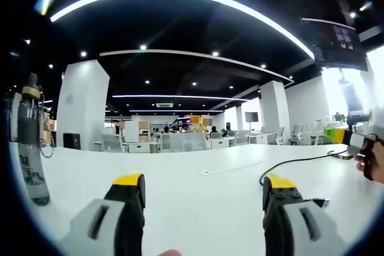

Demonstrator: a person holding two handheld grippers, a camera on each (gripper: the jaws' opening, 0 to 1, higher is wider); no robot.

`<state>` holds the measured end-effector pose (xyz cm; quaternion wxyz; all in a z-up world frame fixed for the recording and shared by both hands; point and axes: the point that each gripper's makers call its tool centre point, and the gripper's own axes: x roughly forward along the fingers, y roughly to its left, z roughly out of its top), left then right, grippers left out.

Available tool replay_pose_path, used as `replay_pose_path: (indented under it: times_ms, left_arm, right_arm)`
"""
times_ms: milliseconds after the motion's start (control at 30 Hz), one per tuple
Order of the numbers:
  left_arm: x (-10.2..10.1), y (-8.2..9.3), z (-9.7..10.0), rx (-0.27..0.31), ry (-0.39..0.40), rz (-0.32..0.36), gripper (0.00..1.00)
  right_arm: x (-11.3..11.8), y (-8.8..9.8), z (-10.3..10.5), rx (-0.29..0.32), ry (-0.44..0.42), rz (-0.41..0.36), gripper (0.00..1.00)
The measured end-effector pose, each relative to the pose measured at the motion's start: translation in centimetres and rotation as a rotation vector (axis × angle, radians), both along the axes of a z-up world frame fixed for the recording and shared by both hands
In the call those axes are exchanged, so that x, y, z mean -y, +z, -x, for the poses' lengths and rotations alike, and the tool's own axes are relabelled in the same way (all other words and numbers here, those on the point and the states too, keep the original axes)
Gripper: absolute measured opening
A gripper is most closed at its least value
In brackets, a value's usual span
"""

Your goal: Find the data cable on the table. Grasp the USB connector end of the cable and insert it into the USB port on the table

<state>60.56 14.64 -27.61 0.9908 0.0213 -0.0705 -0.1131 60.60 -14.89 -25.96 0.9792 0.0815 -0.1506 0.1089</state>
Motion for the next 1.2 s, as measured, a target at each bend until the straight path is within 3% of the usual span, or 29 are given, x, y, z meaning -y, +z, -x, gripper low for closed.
replay_pose_path:
  times_ms: [500,933,1100,1200]
  left_arm:
    - [0.1,-0.1,0.0,-0.005,0.003,-0.004,0.80]
    - [0.2,0.3,0.2,0.010,-0.003,-0.004,0.80]
    - [0.4,0.0,0.2,-0.005,-0.016,0.005,0.80]
    - [0.7,-0.1,0.2,-0.008,-0.025,0.000,0.80]
  right_arm:
    - [0.6,0.0,-0.1,0.000,-0.014,-0.008,0.56]
    - [-0.3,-0.3,-1.0,-0.021,0.027,0.016,0.56]
    - [-1.0,-0.9,-1.6,-0.078,0.075,0.036,0.55]
    - [-2.3,-1.8,-2.0,-0.147,0.138,0.105,0.53]
